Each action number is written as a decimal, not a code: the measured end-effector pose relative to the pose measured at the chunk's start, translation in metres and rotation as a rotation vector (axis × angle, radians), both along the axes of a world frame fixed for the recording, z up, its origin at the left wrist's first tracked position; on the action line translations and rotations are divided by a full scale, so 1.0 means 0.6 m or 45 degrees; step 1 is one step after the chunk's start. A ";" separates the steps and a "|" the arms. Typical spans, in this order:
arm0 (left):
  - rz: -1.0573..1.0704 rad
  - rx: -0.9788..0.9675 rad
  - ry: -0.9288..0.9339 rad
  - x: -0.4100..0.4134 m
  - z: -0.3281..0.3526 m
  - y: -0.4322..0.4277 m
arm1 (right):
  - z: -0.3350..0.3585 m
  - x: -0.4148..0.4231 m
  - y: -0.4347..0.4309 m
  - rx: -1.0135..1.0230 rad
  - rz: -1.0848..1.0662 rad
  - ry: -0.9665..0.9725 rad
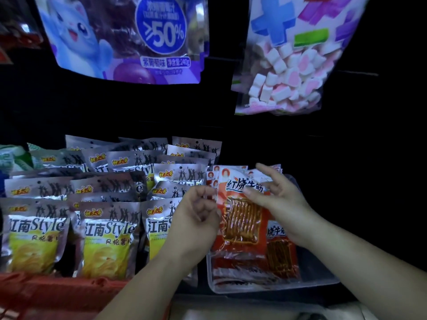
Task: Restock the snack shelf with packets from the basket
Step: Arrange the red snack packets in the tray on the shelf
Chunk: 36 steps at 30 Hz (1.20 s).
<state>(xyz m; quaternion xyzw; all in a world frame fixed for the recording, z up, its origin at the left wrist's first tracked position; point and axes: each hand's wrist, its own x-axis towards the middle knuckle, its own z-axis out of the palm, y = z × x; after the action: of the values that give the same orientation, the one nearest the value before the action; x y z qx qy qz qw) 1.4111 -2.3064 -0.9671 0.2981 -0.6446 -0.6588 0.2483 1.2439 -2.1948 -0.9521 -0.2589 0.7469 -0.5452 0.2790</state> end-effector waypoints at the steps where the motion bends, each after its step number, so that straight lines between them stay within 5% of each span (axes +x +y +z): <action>1: -0.022 0.011 0.011 0.003 0.003 0.002 | -0.007 0.005 0.003 -0.004 0.016 -0.101; 6: -0.083 -0.033 -0.020 0.019 -0.005 0.005 | -0.023 0.041 0.010 -0.002 -0.025 -0.267; 11: -0.110 0.031 -0.117 0.029 -0.007 0.009 | -0.016 0.053 0.011 0.060 0.016 0.102; 16: 0.077 0.155 -0.002 0.037 0.000 0.005 | -0.009 0.067 0.005 -0.014 0.085 -0.163; 23: -0.170 0.129 -0.067 0.049 -0.002 0.008 | -0.003 0.072 -0.003 -0.019 0.137 -0.150; 32: -0.145 0.056 -0.101 0.048 -0.015 0.011 | 0.006 0.074 -0.006 0.046 0.201 -0.107; 36: -0.177 0.244 -0.074 0.052 -0.020 0.003 | -0.001 0.062 0.001 0.091 0.207 -0.074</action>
<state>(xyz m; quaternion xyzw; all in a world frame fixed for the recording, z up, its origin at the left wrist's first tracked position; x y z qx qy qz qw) 1.4420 -2.3045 -0.9791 0.2940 -0.6048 -0.7240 0.1536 1.2810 -2.1939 -0.9524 -0.2925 0.7340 -0.5011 0.3530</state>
